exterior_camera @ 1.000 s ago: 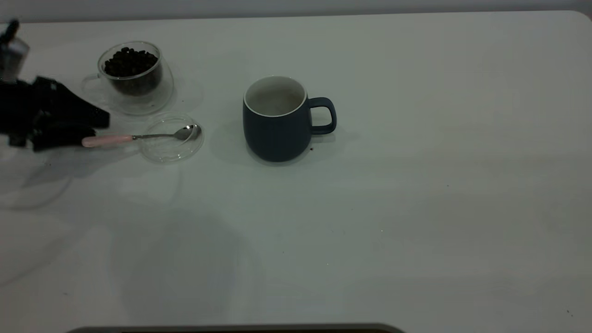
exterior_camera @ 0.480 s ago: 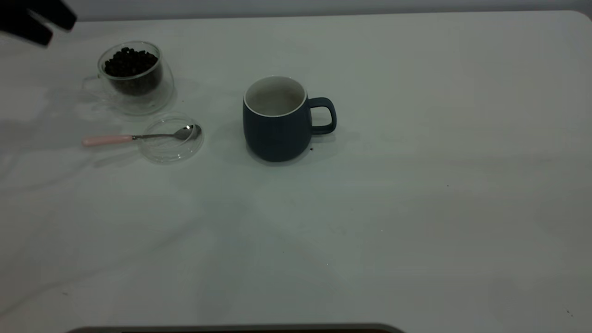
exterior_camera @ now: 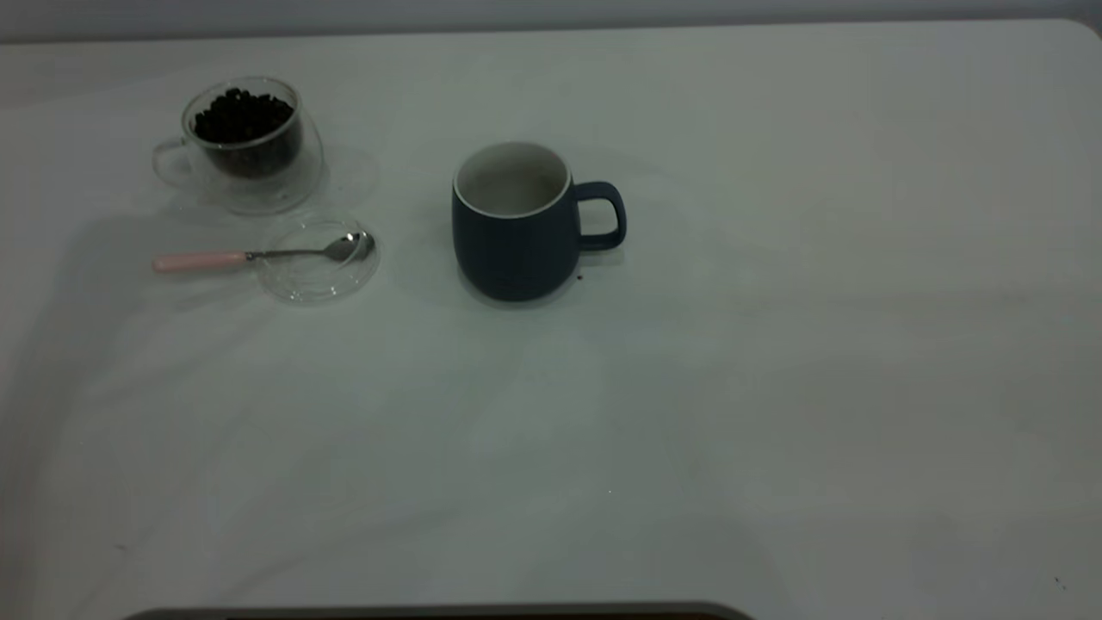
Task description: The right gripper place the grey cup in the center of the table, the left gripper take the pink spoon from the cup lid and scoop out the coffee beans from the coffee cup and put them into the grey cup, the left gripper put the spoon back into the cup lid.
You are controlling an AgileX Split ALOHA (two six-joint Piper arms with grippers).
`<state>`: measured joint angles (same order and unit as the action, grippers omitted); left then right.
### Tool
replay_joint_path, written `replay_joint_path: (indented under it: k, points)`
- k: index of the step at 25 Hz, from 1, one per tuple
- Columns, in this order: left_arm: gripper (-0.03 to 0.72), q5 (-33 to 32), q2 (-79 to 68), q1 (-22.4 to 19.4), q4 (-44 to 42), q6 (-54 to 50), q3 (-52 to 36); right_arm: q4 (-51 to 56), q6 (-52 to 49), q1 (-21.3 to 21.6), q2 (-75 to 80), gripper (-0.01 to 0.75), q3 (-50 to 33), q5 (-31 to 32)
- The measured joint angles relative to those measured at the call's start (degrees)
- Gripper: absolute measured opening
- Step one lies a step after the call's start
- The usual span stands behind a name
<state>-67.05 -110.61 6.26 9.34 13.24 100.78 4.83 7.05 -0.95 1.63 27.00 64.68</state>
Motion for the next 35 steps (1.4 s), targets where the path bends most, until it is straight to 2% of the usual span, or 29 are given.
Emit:
replay_joint_path:
  k: [4, 11, 30, 32, 35]
  points:
    - [0.588, 0.0, 5.4, 3.2, -1.2, -7.1, 0.1, 0.0, 0.0, 0.0, 0.0, 0.591, 0.0, 0.0]
    - [0.588, 0.0, 17.0, 5.4, -1.3, -13.6, -2.9, 0.0, 0.0, 0.0, 0.0, 0.591, 0.0, 0.0]
    - [0.588, 0.0, 64.6, 5.4, -6.9, -13.2, -57.6, 0.0, 0.0, 0.0, 0.0, 0.591, 0.0, 0.0]
    - [0.588, 0.0, 69.0, 3.8, -7.0, -13.2, -61.4, 0.0, 0.0, 0.0, 0.0, 0.591, 0.0, 0.0]
    - [0.588, 0.2, 76.9, -1.2, -7.3, -12.8, -65.0, 0.0, 0.0, 0.0, 0.0, 0.591, 0.0, 0.0]
